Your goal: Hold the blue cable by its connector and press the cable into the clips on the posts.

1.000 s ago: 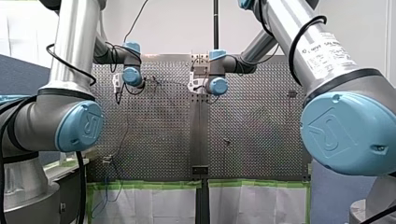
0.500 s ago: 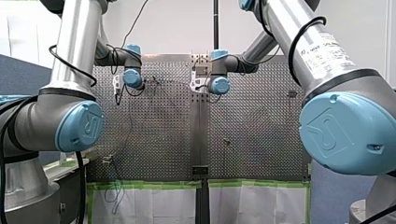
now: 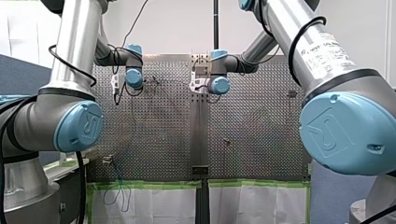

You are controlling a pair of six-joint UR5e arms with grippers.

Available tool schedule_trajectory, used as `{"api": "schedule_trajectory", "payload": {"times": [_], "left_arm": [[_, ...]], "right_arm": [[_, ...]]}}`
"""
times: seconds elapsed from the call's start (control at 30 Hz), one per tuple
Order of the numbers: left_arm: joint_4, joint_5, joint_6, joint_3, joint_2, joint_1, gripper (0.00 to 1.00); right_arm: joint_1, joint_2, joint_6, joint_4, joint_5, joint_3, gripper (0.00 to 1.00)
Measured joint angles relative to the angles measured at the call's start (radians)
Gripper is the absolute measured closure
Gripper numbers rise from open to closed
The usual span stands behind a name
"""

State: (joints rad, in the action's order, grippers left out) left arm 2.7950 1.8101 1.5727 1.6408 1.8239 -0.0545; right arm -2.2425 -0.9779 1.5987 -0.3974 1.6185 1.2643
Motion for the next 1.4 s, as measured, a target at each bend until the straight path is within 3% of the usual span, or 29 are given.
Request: {"api": "schedule_trajectory", "payload": {"times": [0.03,0.5,0.7,1.4], "left_arm": [[0.006,-0.002,0.004,0.0,0.0,-0.001,0.0],[0.125,-0.004,0.029,0.0,-0.003,-0.02,0.0],[0.168,0.005,0.043,0.018,-0.034,-0.029,0.0],[0.168,-0.007,0.048,0.185,-0.203,-0.07,0.0]], "right_arm": [[0.0,0.0,0.0,0.0,0.0,0.0,1.0],[-0.004,0.0,0.0,0.008,0.0,0.0,1.0],[-0.004,0.0,0.001,0.01,0.0,0.0,1.0],[-0.007,0.0,0.001,0.014,-0.001,0.0,1.0]]}}
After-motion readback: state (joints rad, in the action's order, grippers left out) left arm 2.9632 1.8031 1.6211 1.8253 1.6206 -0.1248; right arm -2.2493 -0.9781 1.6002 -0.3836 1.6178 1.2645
